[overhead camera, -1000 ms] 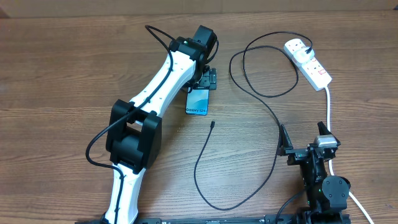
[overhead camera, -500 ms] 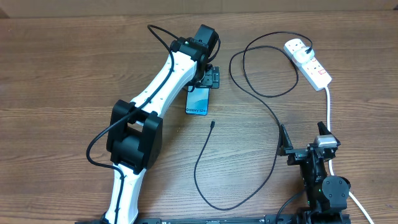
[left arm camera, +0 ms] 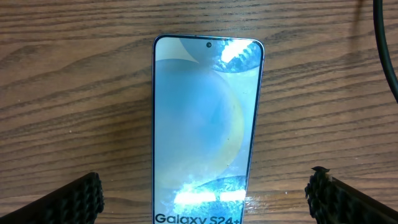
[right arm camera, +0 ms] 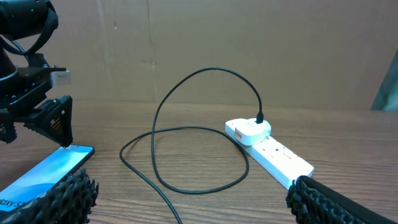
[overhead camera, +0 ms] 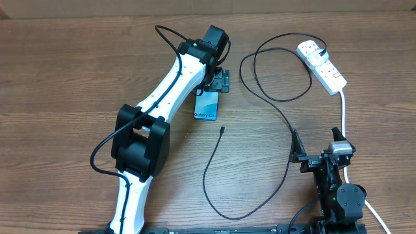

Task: Plug charger to phone and switch on socket
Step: 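Lower the left gripper onto the phone and align over it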

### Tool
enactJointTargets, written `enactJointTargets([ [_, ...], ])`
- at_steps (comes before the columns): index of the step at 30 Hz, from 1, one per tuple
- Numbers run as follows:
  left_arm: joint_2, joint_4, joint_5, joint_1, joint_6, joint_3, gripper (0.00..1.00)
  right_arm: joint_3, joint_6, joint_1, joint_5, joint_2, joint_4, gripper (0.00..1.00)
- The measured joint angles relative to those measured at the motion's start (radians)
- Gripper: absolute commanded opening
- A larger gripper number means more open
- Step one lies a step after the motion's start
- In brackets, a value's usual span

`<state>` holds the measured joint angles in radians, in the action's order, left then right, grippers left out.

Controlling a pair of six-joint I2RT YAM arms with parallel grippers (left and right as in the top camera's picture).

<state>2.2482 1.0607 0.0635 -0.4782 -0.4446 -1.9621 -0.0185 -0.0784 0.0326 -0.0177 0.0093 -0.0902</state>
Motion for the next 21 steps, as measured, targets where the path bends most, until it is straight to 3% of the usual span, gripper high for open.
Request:
enactJointTargets([
  [21,0.062,0.002,0.0,0.0,0.01,0.0,1.0,0.0,0.0,0.0,0.0,0.0,0.0,1.0],
])
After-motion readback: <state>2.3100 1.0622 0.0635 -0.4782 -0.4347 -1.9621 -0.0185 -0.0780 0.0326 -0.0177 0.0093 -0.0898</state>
